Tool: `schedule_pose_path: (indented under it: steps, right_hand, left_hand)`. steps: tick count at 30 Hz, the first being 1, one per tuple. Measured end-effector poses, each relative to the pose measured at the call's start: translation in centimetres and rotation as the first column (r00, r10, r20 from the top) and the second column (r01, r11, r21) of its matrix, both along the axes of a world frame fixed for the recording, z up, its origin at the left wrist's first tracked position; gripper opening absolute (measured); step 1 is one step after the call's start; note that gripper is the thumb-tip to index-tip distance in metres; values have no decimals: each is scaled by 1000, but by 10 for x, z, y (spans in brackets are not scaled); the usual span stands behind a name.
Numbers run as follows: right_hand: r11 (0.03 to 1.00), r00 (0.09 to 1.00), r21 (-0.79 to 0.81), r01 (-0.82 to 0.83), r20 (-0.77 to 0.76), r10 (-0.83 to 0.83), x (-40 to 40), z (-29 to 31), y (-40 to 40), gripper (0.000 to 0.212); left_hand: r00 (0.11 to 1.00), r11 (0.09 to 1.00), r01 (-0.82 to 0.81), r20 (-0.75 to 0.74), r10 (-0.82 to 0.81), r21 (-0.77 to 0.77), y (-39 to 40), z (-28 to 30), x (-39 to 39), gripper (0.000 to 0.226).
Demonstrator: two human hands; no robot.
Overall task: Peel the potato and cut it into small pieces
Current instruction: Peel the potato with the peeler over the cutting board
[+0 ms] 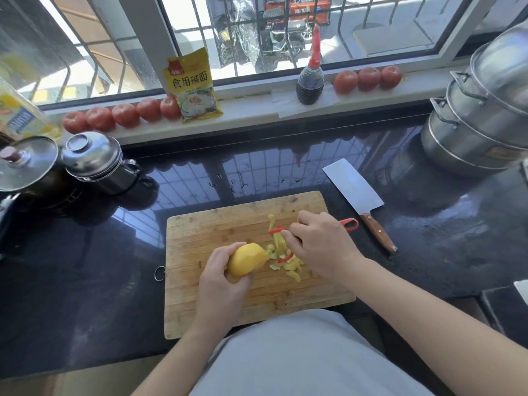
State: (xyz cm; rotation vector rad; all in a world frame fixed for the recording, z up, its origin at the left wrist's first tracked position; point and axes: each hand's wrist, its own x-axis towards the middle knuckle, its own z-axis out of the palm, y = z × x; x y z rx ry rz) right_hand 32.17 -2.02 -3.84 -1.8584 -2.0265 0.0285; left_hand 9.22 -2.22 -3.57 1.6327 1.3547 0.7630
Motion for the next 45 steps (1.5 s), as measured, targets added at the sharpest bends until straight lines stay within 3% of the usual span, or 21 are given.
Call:
schedule_pose_path:
  steps: [5, 9, 12, 15, 20, 27, 33, 38, 42, 45]
  right_hand:
    - [988, 988, 60, -141, -48, 144, -31, 23, -3, 42]
    - [992, 993, 39, -117, -11, 118, -18, 11, 1, 43]
    - [980, 980, -199, 22, 200, 19, 9, -10, 8, 47]
    - [918, 962, -356, 175, 261, -82, 28, -24, 8, 49]
    - [922, 980, -355, 153, 178, -95, 16, -18, 5, 48]
    - [999, 997, -20, -42, -68, 41, -19, 19, 0, 46]
    - [996, 995, -14, -88, -42, 87, -23, 17, 0, 45]
    - [986, 966, -163, 33, 260, 10, 8, -20, 1, 44]
    - [982, 968, -105, 158, 211, -133, 18, -26, -1, 44]
    - [945, 967, -273, 181, 226, -120, 17, -26, 3, 47]
  left_hand:
    - [1000, 999, 22, -22, -21, 33, 2, 3, 3, 56]
    - [1000, 999, 8, -19, -8, 36, 2, 2, 3, 57]
    - [1000, 999, -13, 28, 14, -42, -1, 0, 0, 54]
    - [992, 985, -34, 116, 54, -168, -1, 2, -2, 46]
    - [988, 952, -98, 88, 129, -291, 2, 1, -2, 43]
    - [996, 970, -51, 63, 68, -238, 0, 4, 4, 47]
    - [999, 990, -39, 30, 43, -136, -2, 4, 4, 49]
    - [992, 977, -47, 105, 70, -207, -7, 11, 1, 45]
    - [991, 972, -61, 101, 86, -228, -5, 12, -2, 44]
    - [994, 971, -76, 55, 91, -225, -5, 9, -2, 47]
